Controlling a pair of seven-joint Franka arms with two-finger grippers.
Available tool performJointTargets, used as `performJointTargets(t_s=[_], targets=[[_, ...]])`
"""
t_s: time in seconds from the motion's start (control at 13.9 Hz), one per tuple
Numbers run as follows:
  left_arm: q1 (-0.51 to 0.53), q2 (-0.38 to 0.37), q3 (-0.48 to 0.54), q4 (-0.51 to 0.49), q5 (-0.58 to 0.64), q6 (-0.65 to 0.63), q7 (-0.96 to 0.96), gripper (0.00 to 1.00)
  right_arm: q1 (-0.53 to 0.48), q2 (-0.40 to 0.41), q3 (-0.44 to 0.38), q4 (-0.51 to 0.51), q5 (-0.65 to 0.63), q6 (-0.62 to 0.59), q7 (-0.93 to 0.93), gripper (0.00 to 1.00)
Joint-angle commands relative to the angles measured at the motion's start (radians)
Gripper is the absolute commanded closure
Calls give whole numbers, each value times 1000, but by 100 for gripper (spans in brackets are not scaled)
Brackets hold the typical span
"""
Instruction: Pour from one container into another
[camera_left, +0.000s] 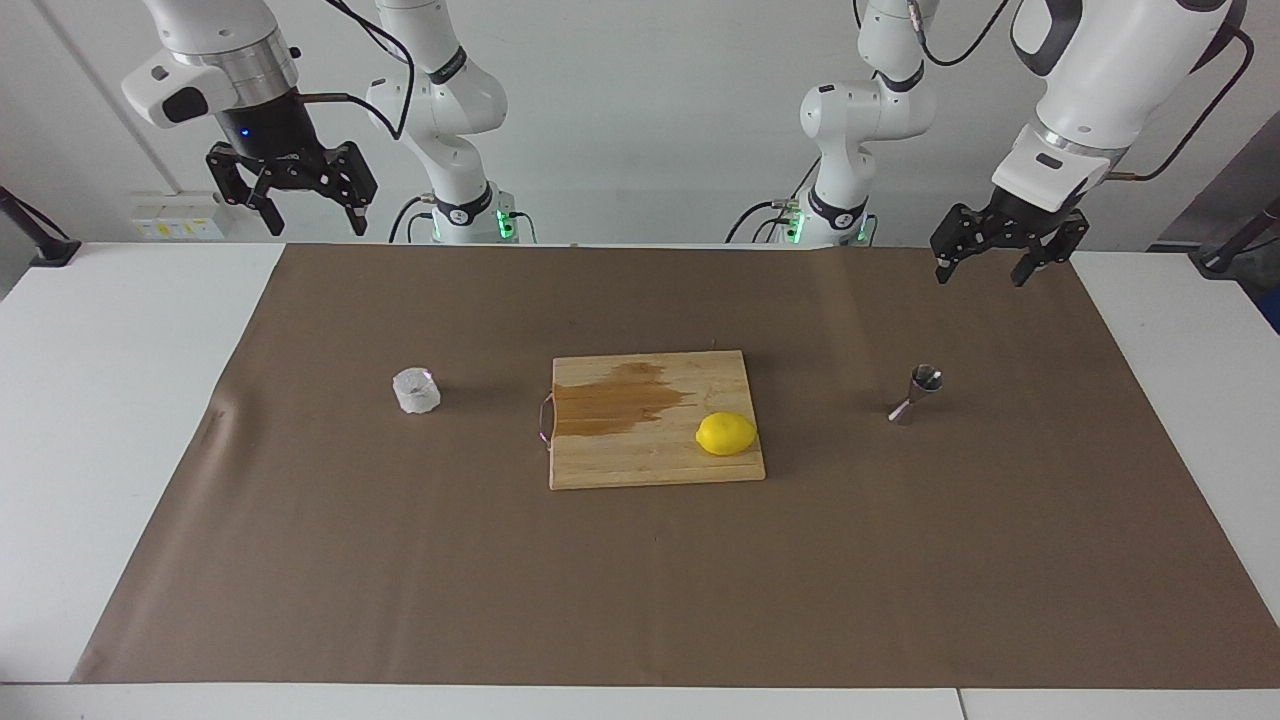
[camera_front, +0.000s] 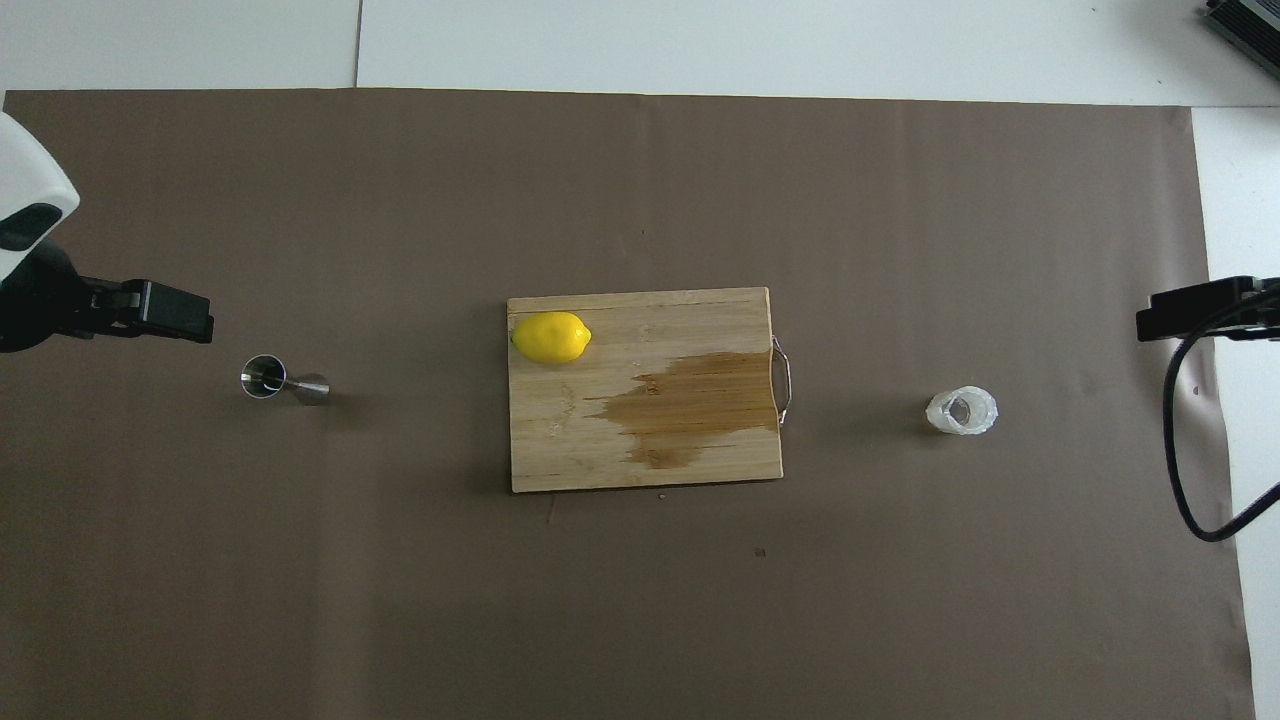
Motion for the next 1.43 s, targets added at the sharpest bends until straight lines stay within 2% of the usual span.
performJointTargets(t_s=[0.0, 0.36, 0.57, 0.72, 0.93, 1.15, 1.36], targets=[[-23, -34, 6, -42, 15, 14, 5, 0, 4, -14, -8, -11, 17, -5, 7, 0], [-8, -19, 20, -13, -53, 4, -4, 0, 4, -12, -8, -11, 17, -5, 7, 0], [9, 42, 21, 47, -57, -22, -6, 0, 4, -12, -8, -11, 17, -5, 7, 0], [32, 70, 21, 50, -71, -6, -6, 0, 4, -12, -8, -11, 17, -5, 7, 0], [86, 53, 21, -20, -73, 14, 6, 0, 4, -12, -8, -11, 17, -6, 7, 0], [144, -17, 23, -167, -76, 85, 13, 0, 4, -12, -8, -11, 17, -5, 7, 0], [201, -8, 24, -177, -171, 44, -19, 0, 4, -12, -8, -11, 17, -6, 7, 0]])
